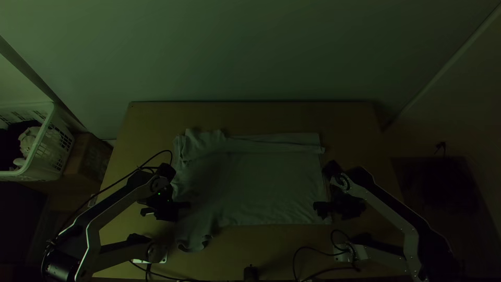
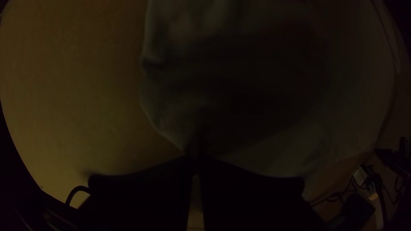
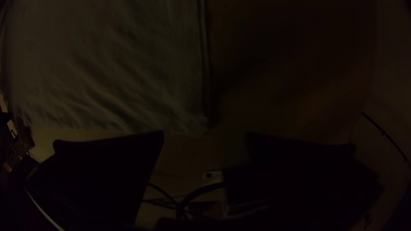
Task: Fold the t-shirt
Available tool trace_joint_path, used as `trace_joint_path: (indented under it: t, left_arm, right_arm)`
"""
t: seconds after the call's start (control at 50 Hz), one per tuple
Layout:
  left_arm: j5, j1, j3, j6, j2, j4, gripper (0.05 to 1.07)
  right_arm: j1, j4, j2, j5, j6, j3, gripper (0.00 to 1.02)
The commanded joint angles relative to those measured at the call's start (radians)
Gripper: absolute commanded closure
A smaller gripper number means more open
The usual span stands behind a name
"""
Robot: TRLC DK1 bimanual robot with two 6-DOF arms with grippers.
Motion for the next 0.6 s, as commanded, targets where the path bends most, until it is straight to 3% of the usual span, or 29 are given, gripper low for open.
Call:
trace_joint_path:
  t: [0.0,0.12,0.22,0.28,0.34,0.4,0.44,0.48,0.58]
  left_arm:
    - [-0.008,0.02,0.024,0.016,0.018,0.02,1.04]
    - [-0.008,0.023,0.041,0.016,0.004,0.014,1.04]
    - [-0.007,0.023,0.047,0.016,0.003,0.014,1.04]
    - [-0.007,0.023,0.048,0.016,0.001,0.014,1.04]
    - [-0.007,0.023,0.05,0.016,-0.003,0.011,1.04]
    - [-0.007,0.029,0.053,0.018,-0.007,0.006,1.04]
    - [-0.007,0.037,0.056,0.021,-0.008,0.005,1.04]
    - [-0.008,0.043,0.061,0.022,-0.01,0.003,1.04]
    - [-0.007,0.074,0.076,0.041,-0.011,-0.011,1.04]
  right_arm:
    - [0.006,-0.005,0.039,-0.014,-0.02,-0.033,0.16]
    - [0.006,0.018,0.082,-0.028,-0.032,-0.043,0.18]
    - [0.012,0.066,0.106,-0.039,-0.04,-0.046,0.35]
    - [0.017,0.096,0.116,-0.039,-0.038,-0.054,0.4]
    - [0.031,0.115,0.14,-0.039,-0.041,-0.059,0.53]
    - [0.034,0.152,0.155,-0.036,-0.052,-0.059,0.82]
    - [0.034,0.156,0.155,-0.037,-0.064,-0.059,0.94]
    - [0.034,0.156,0.154,-0.037,-0.071,-0.059,0.99]
    - [0.051,0.149,0.14,-0.036,-0.075,-0.06,0.99]
